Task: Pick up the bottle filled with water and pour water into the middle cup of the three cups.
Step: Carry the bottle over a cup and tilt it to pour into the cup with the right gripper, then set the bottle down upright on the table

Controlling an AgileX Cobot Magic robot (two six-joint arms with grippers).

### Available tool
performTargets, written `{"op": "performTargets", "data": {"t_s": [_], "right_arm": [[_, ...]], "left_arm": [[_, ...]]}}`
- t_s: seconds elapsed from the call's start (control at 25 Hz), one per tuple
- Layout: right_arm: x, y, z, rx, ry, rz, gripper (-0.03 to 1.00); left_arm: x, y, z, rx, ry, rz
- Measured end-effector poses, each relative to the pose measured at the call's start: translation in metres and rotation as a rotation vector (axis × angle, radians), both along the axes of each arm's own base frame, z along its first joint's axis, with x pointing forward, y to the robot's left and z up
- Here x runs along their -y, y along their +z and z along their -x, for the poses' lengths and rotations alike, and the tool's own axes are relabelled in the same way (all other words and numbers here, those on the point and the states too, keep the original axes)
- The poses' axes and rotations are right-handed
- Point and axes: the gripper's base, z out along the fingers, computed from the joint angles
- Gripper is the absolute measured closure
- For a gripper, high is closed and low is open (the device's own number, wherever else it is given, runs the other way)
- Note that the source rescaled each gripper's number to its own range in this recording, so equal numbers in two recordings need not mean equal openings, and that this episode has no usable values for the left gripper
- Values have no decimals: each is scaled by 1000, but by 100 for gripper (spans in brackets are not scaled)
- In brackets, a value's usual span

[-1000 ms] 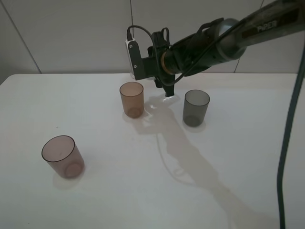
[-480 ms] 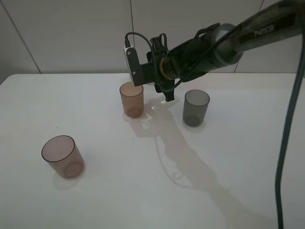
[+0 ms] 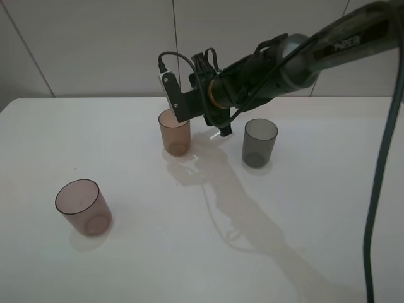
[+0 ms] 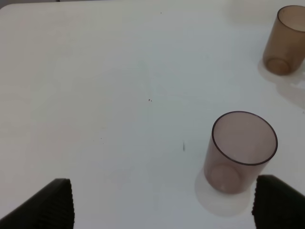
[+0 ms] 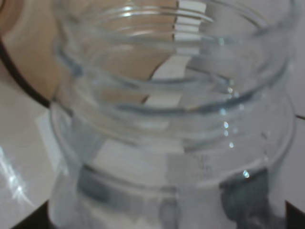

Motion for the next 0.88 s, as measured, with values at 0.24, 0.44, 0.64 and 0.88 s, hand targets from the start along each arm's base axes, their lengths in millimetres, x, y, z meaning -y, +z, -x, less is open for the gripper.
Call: {"op": "performTargets", "data": {"t_s": [0.24,0.44,0.64,0.88], "right_arm": [[0,2,-1,20,9,29,93],[1,5,-5,38,-5,32,93],[2,6,-5,42,-10,38,93],[2,6,-5,51,10,65,93]], "left_arm": [[0,0,0,0,0,0],[0,0,0,0,0,0],[0,0,0,0,0,0],[0,0,0,0,0,0]]}}
